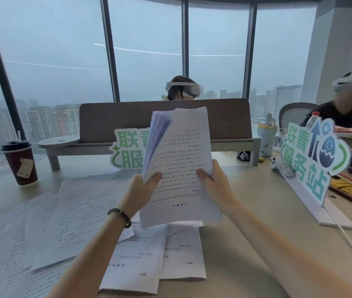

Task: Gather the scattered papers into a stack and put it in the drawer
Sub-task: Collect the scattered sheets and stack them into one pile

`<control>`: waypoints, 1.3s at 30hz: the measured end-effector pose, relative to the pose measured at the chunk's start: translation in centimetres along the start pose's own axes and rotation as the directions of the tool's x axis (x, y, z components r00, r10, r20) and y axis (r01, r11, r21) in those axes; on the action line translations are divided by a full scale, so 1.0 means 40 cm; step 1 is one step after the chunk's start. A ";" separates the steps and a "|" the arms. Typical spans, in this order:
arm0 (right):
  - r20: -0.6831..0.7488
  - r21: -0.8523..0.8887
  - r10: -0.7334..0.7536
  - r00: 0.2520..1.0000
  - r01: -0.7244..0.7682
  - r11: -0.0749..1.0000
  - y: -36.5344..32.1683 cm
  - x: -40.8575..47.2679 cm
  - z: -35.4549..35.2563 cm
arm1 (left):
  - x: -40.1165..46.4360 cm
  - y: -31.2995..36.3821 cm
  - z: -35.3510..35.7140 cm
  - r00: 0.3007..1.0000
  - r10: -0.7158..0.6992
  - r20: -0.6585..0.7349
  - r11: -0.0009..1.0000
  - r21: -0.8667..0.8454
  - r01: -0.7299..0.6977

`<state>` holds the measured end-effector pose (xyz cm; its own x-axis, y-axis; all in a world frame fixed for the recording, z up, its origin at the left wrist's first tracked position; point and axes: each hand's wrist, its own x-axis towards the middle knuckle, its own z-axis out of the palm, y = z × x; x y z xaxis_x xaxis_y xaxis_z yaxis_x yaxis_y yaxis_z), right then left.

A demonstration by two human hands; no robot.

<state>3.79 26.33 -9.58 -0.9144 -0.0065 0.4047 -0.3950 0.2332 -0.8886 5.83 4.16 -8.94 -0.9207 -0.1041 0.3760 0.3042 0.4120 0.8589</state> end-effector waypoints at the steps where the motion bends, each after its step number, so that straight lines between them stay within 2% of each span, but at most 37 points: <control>1: 0.039 0.021 0.036 0.999 -0.037 0.999 -0.006 0.008 0.001 | 0.008 0.003 -0.013 1.000 -0.002 -0.014 1.000 0.024 0.002; 4: 0.151 0.098 0.154 0.976 -0.170 0.981 -0.019 0.010 0.008 | 0.024 0.005 -0.061 0.996 -0.084 -0.010 0.996 -0.023 0.084; 8: 0.077 -0.117 0.273 0.959 -0.263 0.958 -0.008 -0.001 0.016 | 0.031 -0.042 -0.143 0.929 -0.310 0.202 0.927 -0.151 0.342; 9: 0.052 -0.180 0.303 0.952 -0.290 0.940 -0.001 -0.001 0.014 | 0.032 -0.064 -0.163 0.906 -0.357 0.226 0.911 -0.130 0.391; 11: 0.033 -0.212 0.374 0.927 -0.359 0.909 0.013 0.001 0.009 | 0.032 -0.115 -0.187 0.858 -0.462 0.224 0.883 0.018 0.470; 13: 0.026 -0.150 0.432 0.902 -0.423 0.893 0.030 0.005 0.007 | 0.019 -0.159 -0.197 0.815 -0.549 0.185 0.835 0.155 0.528; 15: 0.042 -0.054 0.482 0.875 -0.480 0.876 0.046 0.011 0.010 | 0.018 -0.199 -0.197 0.780 -0.601 0.172 0.798 0.179 0.575; 17: 0.104 0.060 0.532 0.841 -0.539 0.840 0.059 0.013 0.015 | 0.029 -0.219 -0.192 0.778 -0.602 0.179 0.795 0.219 0.565; 19: 0.149 0.081 0.547 0.824 -0.562 0.823 0.072 0.015 0.021 | 0.031 -0.220 -0.181 0.775 -0.603 0.190 0.795 0.216 0.566; 23: 0.182 -0.008 0.561 0.808 -0.569 0.822 0.099 0.016 0.018 | 0.018 -0.189 -0.142 0.772 -0.599 0.212 0.801 0.190 0.568; 26: 0.213 -0.157 0.568 0.795 -0.546 0.823 0.120 0.020 0.008 | 0.021 -0.184 -0.115 0.778 -0.593 0.209 0.805 0.182 0.565; 29: 0.165 -0.276 0.561 0.811 -0.508 0.816 0.099 0.008 -0.009 | 0.023 -0.175 -0.087 0.788 -0.581 0.206 0.814 0.160 0.559; 36: 0.067 -0.149 0.597 0.799 -0.584 0.798 0.110 0.027 -0.070 | 0.033 -0.146 -0.031 0.791 -0.575 0.211 0.818 0.118 0.563; 39: 0.007 -0.175 0.589 0.808 -0.578 0.797 0.122 0.042 -0.093 | 0.038 -0.150 -0.022 0.802 -0.559 0.210 0.829 0.115 0.548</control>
<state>0.68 31.07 -12.42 -0.9723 0.1253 -0.1972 0.2298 0.3601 -0.9042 2.82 0.72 -13.23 -0.9597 -0.1242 -0.2519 -0.2806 0.3884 0.8777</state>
